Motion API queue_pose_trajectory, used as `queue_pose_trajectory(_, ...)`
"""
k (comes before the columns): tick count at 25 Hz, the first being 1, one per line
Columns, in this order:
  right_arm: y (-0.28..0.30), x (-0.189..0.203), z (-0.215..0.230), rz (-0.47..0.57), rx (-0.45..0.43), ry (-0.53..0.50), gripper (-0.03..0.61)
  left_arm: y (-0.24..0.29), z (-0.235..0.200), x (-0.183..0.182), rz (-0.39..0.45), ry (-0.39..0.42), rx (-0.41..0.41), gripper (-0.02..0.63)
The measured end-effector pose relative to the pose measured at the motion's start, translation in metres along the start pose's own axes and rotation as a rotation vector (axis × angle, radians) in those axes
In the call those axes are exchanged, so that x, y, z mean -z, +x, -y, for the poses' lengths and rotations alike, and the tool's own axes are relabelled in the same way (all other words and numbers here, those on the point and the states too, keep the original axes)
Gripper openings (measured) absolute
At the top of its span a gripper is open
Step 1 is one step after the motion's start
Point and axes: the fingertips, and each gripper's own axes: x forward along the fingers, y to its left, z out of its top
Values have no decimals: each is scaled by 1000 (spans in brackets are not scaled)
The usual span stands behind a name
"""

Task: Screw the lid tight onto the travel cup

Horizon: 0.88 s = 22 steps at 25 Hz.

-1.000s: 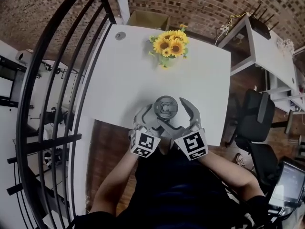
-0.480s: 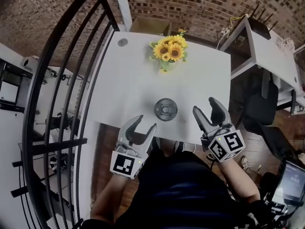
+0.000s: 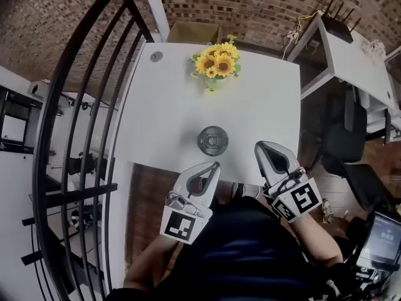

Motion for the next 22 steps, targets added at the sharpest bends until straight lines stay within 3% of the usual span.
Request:
queue_pose_trajectory(13,-3,7,-11,-23,-39,-20,11,7,8,6,-9,-60,12,5)
queue_pose_trajectory(22,-5,6,-13,-26,-38,-29,11,7,11,8,-16,-50,20,5)
